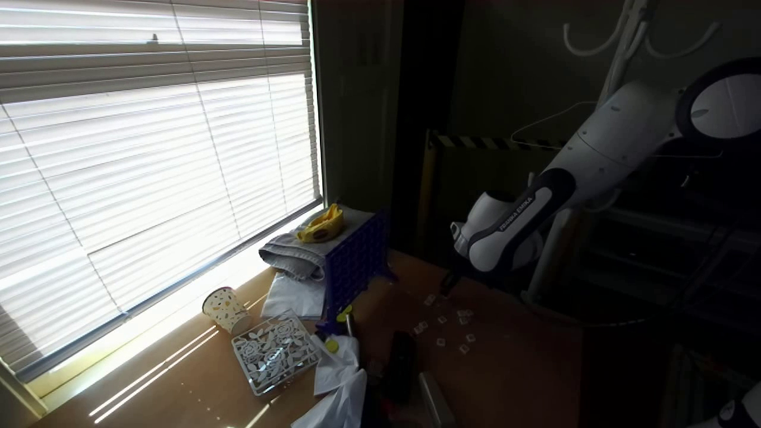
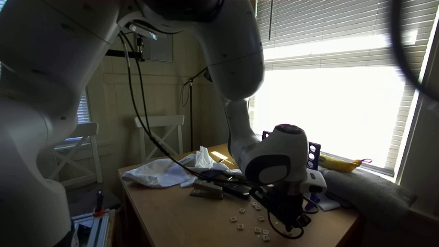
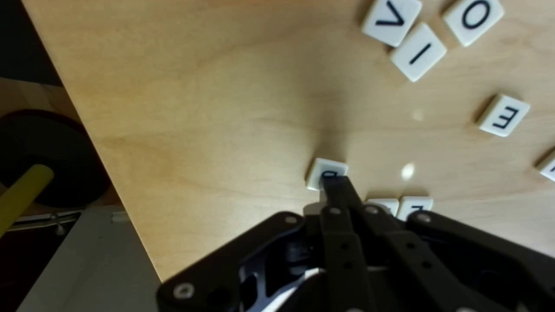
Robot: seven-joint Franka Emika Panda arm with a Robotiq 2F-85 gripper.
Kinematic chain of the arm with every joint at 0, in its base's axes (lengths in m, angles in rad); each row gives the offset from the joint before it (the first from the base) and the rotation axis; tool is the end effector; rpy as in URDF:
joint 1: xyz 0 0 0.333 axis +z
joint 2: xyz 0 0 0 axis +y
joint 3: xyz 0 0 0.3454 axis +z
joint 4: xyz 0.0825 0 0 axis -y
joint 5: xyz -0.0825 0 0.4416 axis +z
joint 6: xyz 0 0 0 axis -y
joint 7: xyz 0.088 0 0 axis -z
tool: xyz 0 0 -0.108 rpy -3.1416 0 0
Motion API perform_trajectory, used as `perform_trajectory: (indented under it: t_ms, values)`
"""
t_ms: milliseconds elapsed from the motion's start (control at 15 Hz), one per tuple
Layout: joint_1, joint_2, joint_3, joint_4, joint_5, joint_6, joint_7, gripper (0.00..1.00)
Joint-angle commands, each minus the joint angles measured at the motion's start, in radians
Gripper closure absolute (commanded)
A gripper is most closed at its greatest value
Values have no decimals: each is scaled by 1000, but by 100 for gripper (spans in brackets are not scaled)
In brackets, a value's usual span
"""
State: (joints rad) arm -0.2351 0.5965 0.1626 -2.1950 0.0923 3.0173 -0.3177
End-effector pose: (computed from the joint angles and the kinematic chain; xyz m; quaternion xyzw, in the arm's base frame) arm 0.6007 -0.0463 0.1043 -0.9903 -0.0578 -0.1226 0.0314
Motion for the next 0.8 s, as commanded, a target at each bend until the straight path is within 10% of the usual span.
perform_trajectory:
  t_ms: [0, 733]
  values:
    - [-30, 24, 20, 16, -39, 13, -5, 100]
    - [-63, 54, 64, 54, -52, 15, -27, 100]
